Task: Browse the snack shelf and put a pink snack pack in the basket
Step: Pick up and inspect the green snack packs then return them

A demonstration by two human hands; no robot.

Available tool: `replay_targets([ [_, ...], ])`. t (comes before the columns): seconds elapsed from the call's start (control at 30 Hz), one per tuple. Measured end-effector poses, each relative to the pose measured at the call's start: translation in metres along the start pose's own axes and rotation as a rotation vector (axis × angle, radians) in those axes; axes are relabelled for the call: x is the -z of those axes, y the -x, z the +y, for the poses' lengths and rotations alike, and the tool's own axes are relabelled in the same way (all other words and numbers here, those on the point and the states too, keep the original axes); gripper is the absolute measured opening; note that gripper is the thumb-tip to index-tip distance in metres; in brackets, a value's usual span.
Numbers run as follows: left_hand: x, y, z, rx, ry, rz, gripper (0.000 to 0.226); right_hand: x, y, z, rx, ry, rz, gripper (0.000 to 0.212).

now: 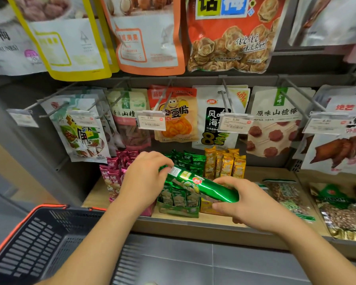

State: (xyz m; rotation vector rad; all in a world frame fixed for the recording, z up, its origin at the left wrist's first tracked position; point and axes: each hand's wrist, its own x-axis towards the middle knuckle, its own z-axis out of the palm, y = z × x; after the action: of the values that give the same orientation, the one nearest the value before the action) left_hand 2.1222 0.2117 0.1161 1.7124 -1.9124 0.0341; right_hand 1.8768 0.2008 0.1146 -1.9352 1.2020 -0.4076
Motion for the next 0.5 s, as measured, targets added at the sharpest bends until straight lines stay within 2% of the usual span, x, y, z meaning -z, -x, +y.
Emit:
replay_targets([
  [0.13, -0.008, 0.011, 0.019, -0.197, -0.026, -0.053, 0.021, 0.0, -0.003, 0.0, -0.139, -0.317, -0.049, 0.023],
  [0.23, -0.014, 0.018, 0.03, -0.313, 0.009, -0.127, 0.033, 0.004, -0.003, -0.001, -0.158, -0.35, -0.11, 0.014],
  [0.3, -0.016, 0.02, 0.036, -0.381, 0.027, -0.129, 0.033, 0.006, -0.002, -0.004, -0.142, -0.358, -0.155, 0.01],
  [0.43, -0.018, 0.022, 0.042, -0.461, 0.075, -0.093, 0.028, 0.01, 0.001, -0.006, -0.093, -0.348, -0.206, 0.014],
  [0.5, -0.017, 0.021, 0.042, -0.459, 0.09, -0.066, 0.025, 0.011, 0.002, -0.007, -0.088, -0.337, -0.22, 0.023],
])
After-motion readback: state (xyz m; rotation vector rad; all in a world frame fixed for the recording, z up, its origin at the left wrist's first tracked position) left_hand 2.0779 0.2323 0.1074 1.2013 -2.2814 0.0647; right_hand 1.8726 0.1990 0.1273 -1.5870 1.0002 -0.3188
